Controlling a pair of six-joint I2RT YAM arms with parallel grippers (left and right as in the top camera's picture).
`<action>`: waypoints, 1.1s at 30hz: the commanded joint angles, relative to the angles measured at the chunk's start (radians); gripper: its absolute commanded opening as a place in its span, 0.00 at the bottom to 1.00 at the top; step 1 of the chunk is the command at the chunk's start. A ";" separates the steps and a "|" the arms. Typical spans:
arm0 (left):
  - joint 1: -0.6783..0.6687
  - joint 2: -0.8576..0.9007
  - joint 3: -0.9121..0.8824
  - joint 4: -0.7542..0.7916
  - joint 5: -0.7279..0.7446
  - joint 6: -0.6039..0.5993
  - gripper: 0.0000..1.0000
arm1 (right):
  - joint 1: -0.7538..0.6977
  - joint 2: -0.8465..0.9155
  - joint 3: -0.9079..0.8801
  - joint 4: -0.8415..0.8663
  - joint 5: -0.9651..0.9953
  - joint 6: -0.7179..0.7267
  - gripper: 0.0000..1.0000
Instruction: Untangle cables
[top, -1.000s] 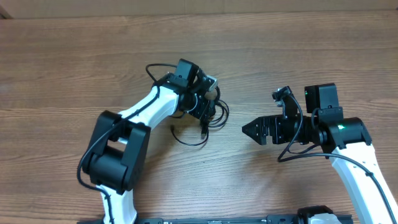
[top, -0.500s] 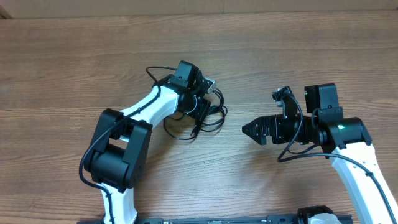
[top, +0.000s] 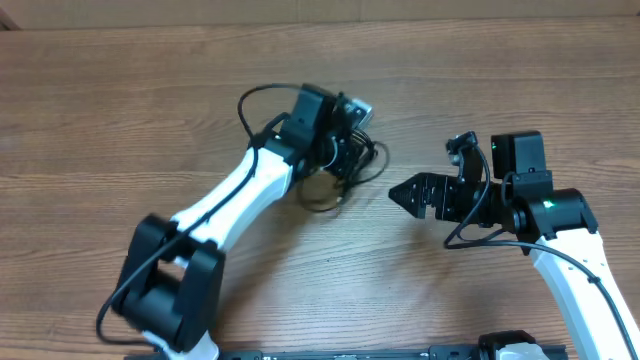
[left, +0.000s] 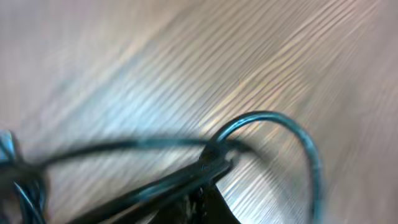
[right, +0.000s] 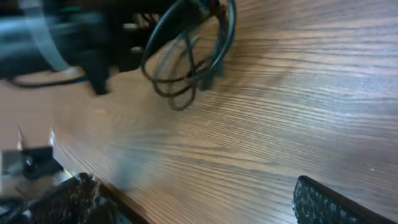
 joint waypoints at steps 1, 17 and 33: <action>-0.053 -0.096 0.011 0.057 0.004 -0.002 0.04 | -0.006 -0.002 0.006 0.010 0.059 0.117 1.00; -0.071 -0.163 0.016 0.114 0.294 -0.074 0.04 | -0.006 -0.002 0.006 0.007 0.055 -0.195 1.00; -0.059 -0.163 0.016 0.113 0.433 -0.143 0.23 | -0.006 -0.002 0.006 0.030 -0.174 -0.438 0.04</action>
